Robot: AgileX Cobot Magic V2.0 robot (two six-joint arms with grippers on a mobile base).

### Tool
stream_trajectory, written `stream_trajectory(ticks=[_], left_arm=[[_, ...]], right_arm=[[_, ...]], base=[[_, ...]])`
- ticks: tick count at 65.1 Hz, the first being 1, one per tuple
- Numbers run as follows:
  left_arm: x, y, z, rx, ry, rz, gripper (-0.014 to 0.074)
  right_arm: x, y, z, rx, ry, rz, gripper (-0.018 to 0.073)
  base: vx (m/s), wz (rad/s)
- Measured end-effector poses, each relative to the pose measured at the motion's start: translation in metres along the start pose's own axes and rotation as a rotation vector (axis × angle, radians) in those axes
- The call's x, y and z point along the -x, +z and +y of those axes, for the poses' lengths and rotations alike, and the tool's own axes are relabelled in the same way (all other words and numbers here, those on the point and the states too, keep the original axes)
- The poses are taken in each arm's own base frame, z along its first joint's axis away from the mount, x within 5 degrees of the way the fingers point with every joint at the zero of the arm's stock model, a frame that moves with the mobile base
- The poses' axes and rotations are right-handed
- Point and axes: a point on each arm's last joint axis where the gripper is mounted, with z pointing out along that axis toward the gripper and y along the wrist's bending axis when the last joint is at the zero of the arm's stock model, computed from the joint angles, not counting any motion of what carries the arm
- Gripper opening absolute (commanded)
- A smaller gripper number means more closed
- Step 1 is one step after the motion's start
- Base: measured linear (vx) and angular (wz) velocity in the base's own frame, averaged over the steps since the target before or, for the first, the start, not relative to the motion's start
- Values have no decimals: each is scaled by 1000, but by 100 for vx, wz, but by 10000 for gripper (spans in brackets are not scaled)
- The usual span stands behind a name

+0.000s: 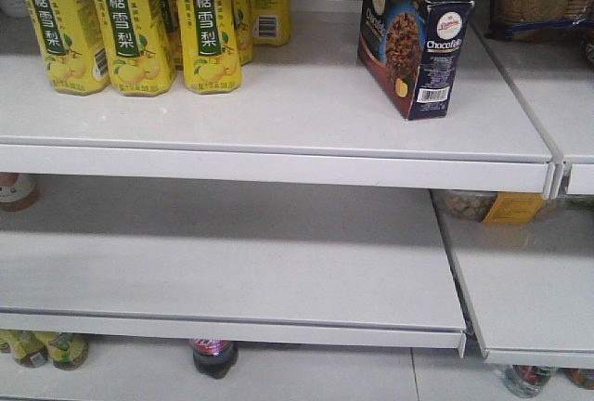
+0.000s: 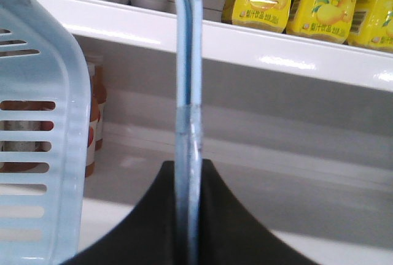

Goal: Left arm holds basket, right arm returns cookies

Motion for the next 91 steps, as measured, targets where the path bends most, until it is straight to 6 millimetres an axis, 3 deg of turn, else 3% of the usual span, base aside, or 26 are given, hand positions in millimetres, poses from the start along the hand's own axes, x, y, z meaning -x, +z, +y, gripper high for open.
stream_trajectory(ticks=[37, 91], left_arm=[[-12, -1, 0, -9, 78, 132, -3], [-12, -1, 0, -10, 78, 135, -3]], right_arm=[[0, 0, 0, 0, 0, 0, -6], [0, 0, 0, 0, 0, 0, -6]], base=[[0, 0], [0, 0]])
